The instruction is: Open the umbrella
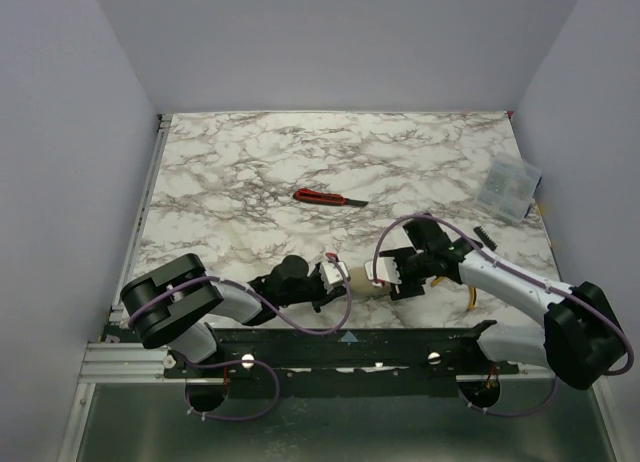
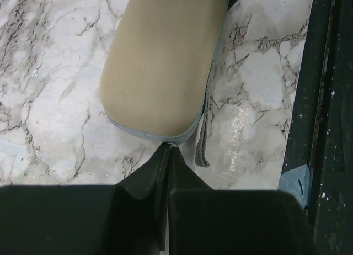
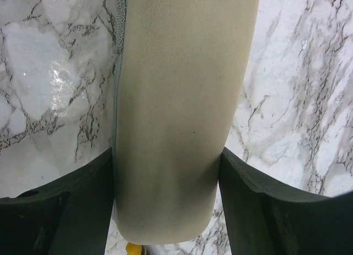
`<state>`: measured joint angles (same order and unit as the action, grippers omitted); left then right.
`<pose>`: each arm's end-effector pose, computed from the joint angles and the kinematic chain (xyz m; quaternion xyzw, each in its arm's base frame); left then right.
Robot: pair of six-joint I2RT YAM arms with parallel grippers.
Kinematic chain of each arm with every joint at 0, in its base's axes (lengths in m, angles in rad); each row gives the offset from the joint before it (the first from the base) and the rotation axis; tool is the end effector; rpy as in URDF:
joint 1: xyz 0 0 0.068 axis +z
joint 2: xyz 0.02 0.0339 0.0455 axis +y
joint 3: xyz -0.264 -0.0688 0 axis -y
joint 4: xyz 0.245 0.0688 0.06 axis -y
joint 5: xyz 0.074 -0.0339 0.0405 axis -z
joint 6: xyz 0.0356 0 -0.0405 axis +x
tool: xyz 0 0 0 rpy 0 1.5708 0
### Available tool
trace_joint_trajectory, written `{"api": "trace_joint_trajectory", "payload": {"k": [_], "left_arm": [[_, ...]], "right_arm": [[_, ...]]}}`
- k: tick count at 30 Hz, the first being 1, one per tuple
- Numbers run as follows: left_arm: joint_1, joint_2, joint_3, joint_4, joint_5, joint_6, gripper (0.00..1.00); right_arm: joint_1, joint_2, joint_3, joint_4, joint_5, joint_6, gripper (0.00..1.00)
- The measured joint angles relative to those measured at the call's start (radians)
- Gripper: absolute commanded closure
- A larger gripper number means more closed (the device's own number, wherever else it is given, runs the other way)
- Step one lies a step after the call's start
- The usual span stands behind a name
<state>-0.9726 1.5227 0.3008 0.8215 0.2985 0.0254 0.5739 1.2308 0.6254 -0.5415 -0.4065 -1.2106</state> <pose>0.1304 -0.2099 0.1254 0.4666 0.6845 -0.3594 0.4296 0.1699 0.1266 0.1750 -0.7721 0.5679 0.1229 0.2574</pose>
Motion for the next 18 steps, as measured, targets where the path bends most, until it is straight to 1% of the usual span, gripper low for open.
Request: {"api": "trace_joint_trajectory", "payload": {"k": [9, 18], "left_arm": [[-0.008, -0.003, 0.011, -0.021, -0.069, 0.002, 1.0], [-0.003, -0.003, 0.045, -0.072, -0.096, 0.022, 1.0]], "right_arm": [[-0.002, -0.038, -0.032, 0.006, -0.006, -0.107, 0.53], [-0.016, -0.031, -0.032, -0.007, -0.023, -0.267, 0.58]]}}
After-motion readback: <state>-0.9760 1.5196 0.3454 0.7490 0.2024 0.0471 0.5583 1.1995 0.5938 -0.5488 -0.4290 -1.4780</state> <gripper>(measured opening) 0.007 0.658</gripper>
